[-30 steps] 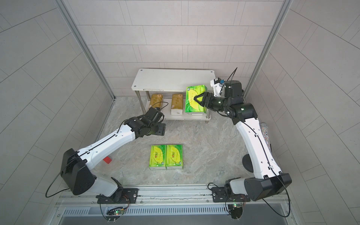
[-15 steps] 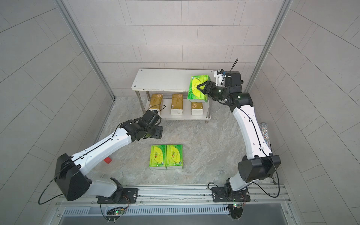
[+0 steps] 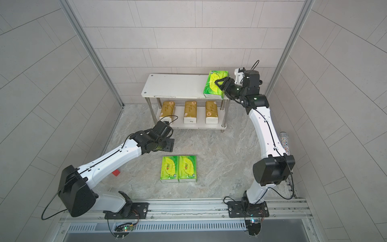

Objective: Place the tissue boxes on the shelf by color
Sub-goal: Place a box of tissues on the shelf.

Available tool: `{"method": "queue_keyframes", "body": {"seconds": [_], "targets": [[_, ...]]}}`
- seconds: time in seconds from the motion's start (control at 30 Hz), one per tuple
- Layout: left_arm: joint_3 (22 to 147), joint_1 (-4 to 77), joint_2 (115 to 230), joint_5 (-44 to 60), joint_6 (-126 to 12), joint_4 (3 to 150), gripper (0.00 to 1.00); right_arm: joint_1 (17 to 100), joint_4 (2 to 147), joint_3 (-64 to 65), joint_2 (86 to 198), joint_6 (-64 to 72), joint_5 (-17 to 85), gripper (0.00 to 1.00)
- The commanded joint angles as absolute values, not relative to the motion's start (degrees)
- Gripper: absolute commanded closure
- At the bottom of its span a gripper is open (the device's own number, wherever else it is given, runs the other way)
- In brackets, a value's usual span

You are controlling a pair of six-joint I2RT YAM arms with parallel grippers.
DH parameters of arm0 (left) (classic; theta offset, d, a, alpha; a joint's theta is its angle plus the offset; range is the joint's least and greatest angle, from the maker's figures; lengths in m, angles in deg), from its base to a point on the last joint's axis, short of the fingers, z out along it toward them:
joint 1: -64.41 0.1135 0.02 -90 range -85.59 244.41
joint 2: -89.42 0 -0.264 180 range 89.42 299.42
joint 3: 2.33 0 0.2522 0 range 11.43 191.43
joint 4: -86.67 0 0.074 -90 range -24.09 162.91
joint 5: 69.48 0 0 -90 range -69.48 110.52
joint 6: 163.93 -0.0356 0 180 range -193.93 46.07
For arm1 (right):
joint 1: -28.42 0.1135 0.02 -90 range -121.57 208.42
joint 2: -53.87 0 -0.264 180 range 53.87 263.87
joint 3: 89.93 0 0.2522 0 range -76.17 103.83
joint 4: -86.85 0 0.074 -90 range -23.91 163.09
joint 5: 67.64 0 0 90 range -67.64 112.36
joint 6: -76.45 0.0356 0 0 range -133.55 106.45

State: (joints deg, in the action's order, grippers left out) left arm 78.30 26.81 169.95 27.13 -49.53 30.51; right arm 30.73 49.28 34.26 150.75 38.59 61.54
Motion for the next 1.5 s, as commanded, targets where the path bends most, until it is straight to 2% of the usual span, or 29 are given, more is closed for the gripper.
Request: {"method": "queue_keyframes", "body": {"seconds": [0.0, 0.13, 0.33, 0.73, 0.97, 1.1, 1.47], "targets": [[77.48, 27.12, 167.63, 27.91, -49.07, 29.54, 0.29, 30.62, 54.27, 37.22, 152.31, 41.05, 60.33, 0.33], [76.94, 27.15, 166.9, 28.75, -48.8, 29.58, 0.29, 30.62, 51.02, 39.59, 154.44, 40.08, 59.96, 0.31], [76.39, 27.16, 166.22, 29.48, -48.27, 29.49, 0.29, 30.58, 47.41, 39.83, 154.82, 36.53, 57.16, 0.21], [76.46, 27.23, 165.62, 30.01, -47.57, 29.12, 0.29, 31.59, 35.56, 46.71, 156.12, 22.16, 49.17, 0.12], [76.38, 27.15, 165.44, 30.02, -47.39, 28.96, 0.29, 31.57, 31.06, 49.79, 156.7, 16.54, 48.98, 0.09], [76.53, 27.15, 165.77, 29.95, -47.69, 28.96, 0.29, 31.79, 33.9, 46.38, 153.08, 15.02, 48.73, 0.05], [77.78, 27.17, 166.59, 30.84, -48.86, 28.88, 0.29, 31.83, 38.22, 35.14, 143.03, 11.83, 49.21, 0.02]]}}
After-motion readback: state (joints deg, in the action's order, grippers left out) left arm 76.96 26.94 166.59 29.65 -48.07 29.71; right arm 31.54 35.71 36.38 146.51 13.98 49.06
